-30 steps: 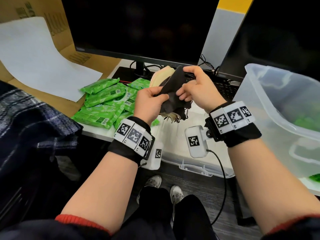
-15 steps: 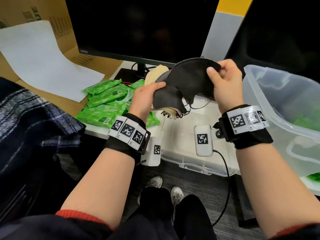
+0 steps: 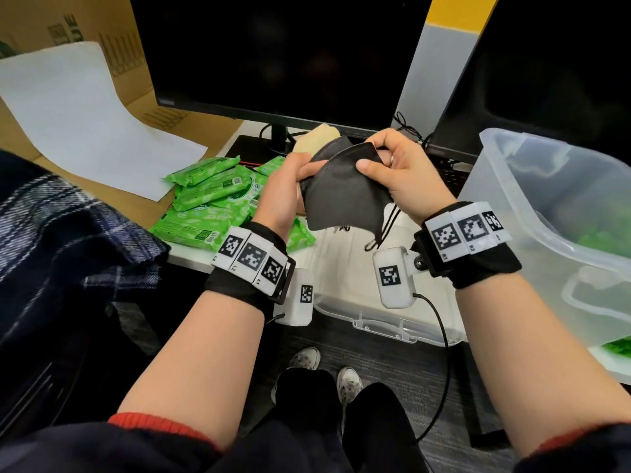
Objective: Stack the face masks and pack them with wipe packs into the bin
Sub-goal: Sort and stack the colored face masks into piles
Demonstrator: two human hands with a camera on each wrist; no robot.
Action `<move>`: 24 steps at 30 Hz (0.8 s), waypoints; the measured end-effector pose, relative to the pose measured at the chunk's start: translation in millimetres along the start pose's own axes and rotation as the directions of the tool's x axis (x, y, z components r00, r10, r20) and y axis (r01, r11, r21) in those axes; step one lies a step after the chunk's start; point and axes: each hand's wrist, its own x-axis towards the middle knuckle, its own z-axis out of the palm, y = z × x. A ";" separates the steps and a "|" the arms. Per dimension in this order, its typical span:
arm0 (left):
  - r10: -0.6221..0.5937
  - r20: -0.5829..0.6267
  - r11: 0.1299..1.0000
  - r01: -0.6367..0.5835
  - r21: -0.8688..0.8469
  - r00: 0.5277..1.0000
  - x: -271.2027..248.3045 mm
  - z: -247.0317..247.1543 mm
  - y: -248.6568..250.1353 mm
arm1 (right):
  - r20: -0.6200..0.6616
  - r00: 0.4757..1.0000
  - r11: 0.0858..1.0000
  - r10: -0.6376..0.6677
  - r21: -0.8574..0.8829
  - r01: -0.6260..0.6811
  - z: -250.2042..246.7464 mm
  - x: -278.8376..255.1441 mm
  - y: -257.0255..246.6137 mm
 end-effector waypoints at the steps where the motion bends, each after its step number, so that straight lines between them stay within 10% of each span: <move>1: 0.006 0.020 1.000 -0.006 -0.012 1.000 -0.8 0.2 -0.2 | -0.005 1.000 1.000 0.008 -0.010 -0.008 0.4 1.0 0.6; 24: 0.250 0.043 0.963 -0.253 0.092 0.967 -1.1 3.8 -5.5 | -0.268 0.963 0.964 -0.030 -0.263 -0.044 -4.6 6.4 8.6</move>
